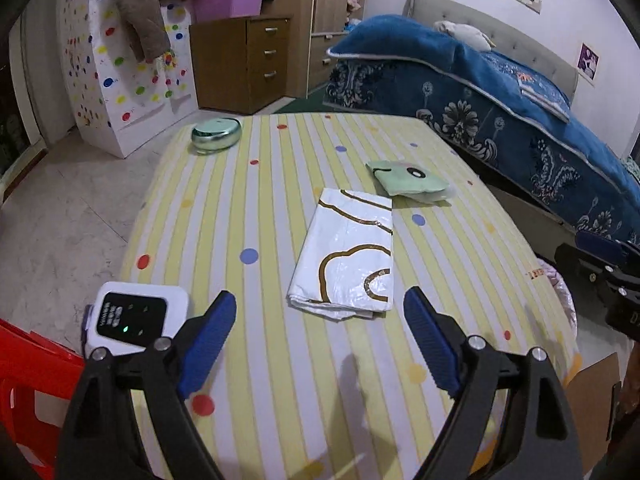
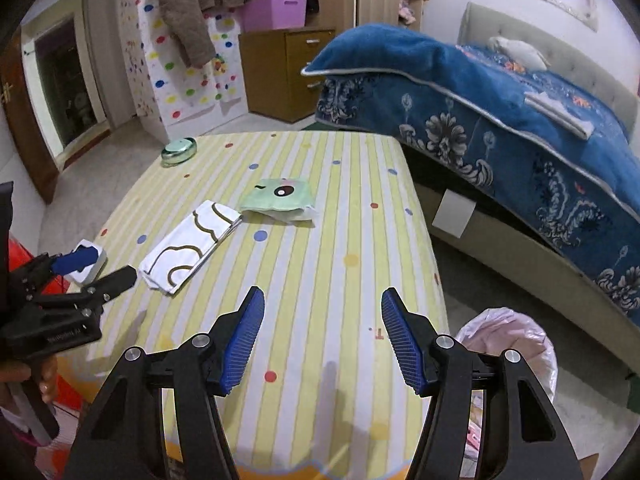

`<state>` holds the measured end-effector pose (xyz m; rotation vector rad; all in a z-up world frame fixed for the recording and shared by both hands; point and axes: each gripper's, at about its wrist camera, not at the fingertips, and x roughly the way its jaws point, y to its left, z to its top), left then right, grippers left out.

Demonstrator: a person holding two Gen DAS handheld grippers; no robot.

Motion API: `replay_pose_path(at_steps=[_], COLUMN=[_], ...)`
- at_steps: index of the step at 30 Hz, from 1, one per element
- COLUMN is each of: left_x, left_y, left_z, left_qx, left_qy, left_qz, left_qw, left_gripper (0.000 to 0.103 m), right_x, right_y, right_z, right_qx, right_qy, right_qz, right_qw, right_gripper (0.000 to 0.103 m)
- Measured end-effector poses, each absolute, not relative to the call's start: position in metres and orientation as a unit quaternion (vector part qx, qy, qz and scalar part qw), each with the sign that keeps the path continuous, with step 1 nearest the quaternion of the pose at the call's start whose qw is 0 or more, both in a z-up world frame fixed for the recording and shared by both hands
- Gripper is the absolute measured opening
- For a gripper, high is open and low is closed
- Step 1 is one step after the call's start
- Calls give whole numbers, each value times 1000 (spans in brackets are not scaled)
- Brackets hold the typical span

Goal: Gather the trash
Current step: 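Move both tools back over the table, then grasp the white striped paper bag with the left tool, then grasp the mint-green face cloth with the right tool while the left holds the bag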

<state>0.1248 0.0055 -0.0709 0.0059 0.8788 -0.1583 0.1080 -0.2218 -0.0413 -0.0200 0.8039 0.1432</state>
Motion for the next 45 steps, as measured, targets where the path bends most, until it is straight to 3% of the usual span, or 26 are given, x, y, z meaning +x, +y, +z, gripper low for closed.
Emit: replay_pose_path(at_steps=[6, 14, 18, 22, 25, 28, 30, 33, 35, 45], left_x=[149, 173, 177, 171, 164, 152, 146, 139, 136, 152], left_y=[-4, -18, -26, -31, -35, -38, -35, -19, -9, 27], left_z=[-91, -106, -107, -108, -106, -105, -103, -96, -88, -66], left_qx=[10, 7, 34, 62, 70, 80, 73, 28, 17, -14], left_qy=[449, 468, 468, 460, 458, 453, 453, 453, 443, 426], left_qz=[-86, -91, -75, -66, -70, -78, -93, -121, -113, -76], left_qw=[889, 879, 880, 883, 884, 884, 883, 883, 889, 901], left_gripper=[80, 80, 67, 62, 50, 31, 7, 6, 6, 6], right_x=[118, 118, 116, 113, 112, 109, 108, 111, 117, 169], right_y=[-222, -233, -234, -231, -225, -218, -217, -217, -216, -182], right_z=[-50, -54, -56, -57, -58, -56, -55, -53, -53, -57], right_qx=[-2, 4, 5, 3, -3, -9, -8, 1, 7, -27], right_qy=[403, 397, 399, 402, 403, 401, 399, 395, 391, 388], right_qz=[71, 54, 58, 64, 70, 75, 76, 81, 85, 116], right_qw=[912, 916, 915, 914, 913, 913, 914, 915, 917, 914], right_gripper=[48, 49, 49, 49, 49, 49, 49, 51, 64, 63])
